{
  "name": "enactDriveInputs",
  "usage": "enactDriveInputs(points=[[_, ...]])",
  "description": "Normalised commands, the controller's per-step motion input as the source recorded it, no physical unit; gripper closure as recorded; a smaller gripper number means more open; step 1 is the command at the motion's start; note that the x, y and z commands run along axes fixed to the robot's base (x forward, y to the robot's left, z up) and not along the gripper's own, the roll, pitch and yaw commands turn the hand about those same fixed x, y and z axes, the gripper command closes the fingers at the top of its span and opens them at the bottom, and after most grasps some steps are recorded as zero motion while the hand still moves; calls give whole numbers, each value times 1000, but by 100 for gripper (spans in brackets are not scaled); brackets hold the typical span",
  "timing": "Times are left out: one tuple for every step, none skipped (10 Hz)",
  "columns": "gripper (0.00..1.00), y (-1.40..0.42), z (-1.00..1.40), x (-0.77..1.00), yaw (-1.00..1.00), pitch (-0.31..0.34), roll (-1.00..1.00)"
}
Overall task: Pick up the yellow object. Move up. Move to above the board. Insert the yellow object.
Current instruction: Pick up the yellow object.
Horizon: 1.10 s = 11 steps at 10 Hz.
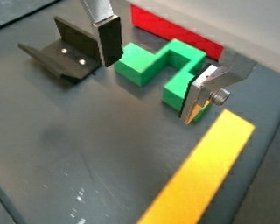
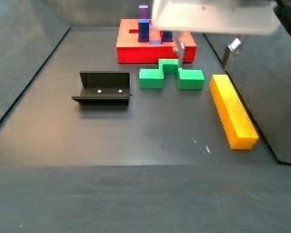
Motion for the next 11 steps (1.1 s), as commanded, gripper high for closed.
enactDriveInputs(points=[[0,51,-420,-331,86,-356,0],[0,94,-277,-300,17,-254,0],[0,186,-231,-254,0,-140,0],[0,231,-286,-243,-11,-153,0],[0,280,-309,-254,-46,-160,0],[0,226,-286,-234,-51,-174,0],[0,109,-291,-223,-49,-200,0],[0,74,-363,-254,-43,-220,0],[0,80,-400,-283,-51,-196,23],[0,97,-343,-249,-49,-149,17],[0,103,-223,-226,-37,-126,0]])
